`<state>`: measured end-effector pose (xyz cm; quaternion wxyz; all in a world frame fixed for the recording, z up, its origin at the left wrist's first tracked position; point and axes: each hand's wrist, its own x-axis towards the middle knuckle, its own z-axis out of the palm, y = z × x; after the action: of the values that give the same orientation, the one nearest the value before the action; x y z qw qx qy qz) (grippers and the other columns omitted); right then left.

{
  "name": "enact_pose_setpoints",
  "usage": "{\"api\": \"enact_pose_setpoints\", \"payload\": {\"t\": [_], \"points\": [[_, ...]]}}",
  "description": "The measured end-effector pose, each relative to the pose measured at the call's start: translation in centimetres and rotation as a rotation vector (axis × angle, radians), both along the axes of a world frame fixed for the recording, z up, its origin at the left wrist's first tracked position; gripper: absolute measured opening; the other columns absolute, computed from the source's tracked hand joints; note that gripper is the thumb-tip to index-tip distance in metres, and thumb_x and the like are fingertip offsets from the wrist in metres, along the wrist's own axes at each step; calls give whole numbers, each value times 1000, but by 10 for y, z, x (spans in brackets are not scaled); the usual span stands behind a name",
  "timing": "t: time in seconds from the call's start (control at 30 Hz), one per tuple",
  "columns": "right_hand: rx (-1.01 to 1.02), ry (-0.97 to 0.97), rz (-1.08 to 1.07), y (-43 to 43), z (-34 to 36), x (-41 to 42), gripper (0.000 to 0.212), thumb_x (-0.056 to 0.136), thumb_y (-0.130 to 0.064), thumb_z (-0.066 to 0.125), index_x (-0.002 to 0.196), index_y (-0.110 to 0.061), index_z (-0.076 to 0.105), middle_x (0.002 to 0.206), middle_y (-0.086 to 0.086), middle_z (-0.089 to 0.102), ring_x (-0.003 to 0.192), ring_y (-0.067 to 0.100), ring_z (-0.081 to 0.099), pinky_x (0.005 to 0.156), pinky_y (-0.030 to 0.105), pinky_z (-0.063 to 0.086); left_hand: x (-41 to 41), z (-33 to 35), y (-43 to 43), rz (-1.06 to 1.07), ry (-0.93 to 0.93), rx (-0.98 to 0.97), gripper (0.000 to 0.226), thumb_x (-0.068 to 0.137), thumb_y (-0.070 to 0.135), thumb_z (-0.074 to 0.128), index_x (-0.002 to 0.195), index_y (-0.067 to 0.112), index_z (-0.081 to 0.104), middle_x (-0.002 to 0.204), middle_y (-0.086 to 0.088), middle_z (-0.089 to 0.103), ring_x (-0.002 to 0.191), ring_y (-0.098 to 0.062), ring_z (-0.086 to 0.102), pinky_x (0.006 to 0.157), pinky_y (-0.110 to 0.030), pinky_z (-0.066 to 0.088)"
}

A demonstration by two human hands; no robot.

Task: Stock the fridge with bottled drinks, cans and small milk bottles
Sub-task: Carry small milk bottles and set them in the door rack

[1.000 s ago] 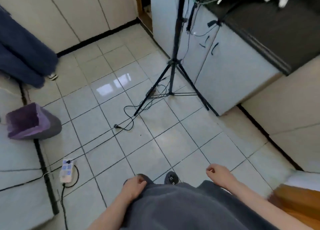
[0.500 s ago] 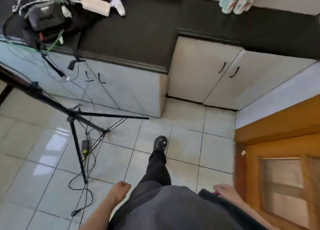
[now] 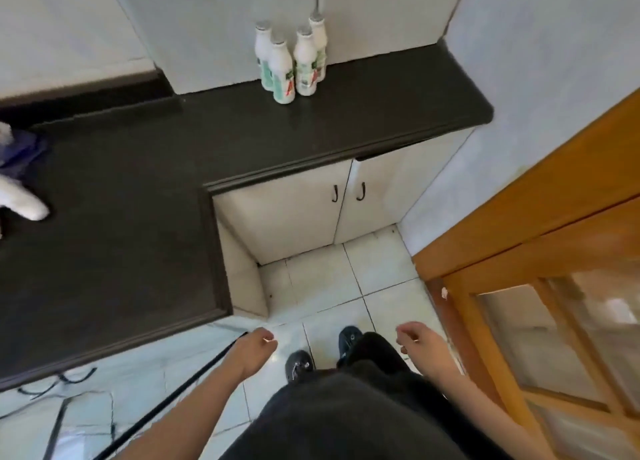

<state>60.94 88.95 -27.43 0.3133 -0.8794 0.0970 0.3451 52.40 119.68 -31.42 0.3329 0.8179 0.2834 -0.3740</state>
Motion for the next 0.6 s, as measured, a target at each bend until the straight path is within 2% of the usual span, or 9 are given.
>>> {"api": "enact_pose_setpoints", "payload": {"t": [0.17,0.3,0.37,0.47,0.53,0.6], "points": [[-4,28,29,6,-18,56,13,93,-20,53,103,-21,61,97,-1,66,87,14,63,77,22,46,82,-3,-4,-118,10,6,35,98,35,43,127,18,52,127,-4,58,113,-21,54,94,-28,42],[-64,35,147,-2,-31,123,18,92,-15,53,106,-18,64,103,-1,68,90,14,62,85,26,50,132,-5,-11,7,-6,-50,33,98,33,45,125,16,53,125,-3,58,110,-19,54,89,-23,40],[-67,-46,202,0,-27,173,19,91,-13,55,106,-18,65,103,-1,69,89,13,62,82,24,48,160,3,-13,161,-88,-77,31,98,30,47,123,16,56,122,-4,61,106,-17,57,89,-23,41],[14,-278,261,18,-5,250,17,92,-12,56,104,-15,67,98,-1,69,83,9,60,77,23,48,208,28,-8,325,-264,-64,21,97,28,50,114,21,61,109,0,65,99,-14,60,82,-21,41],[92,-445,291,41,16,301,15,92,-14,56,102,-16,67,92,-7,67,80,3,59,72,18,47,245,50,2,399,-405,-27,12,96,27,52,104,29,61,101,7,66,94,-7,60,77,-17,39],[191,-561,295,71,40,351,13,92,-16,57,101,-20,65,87,-15,62,78,-1,58,67,12,44,283,73,13,461,-534,14,12,95,28,52,103,32,61,97,14,65,90,1,59,74,-13,40]]}}
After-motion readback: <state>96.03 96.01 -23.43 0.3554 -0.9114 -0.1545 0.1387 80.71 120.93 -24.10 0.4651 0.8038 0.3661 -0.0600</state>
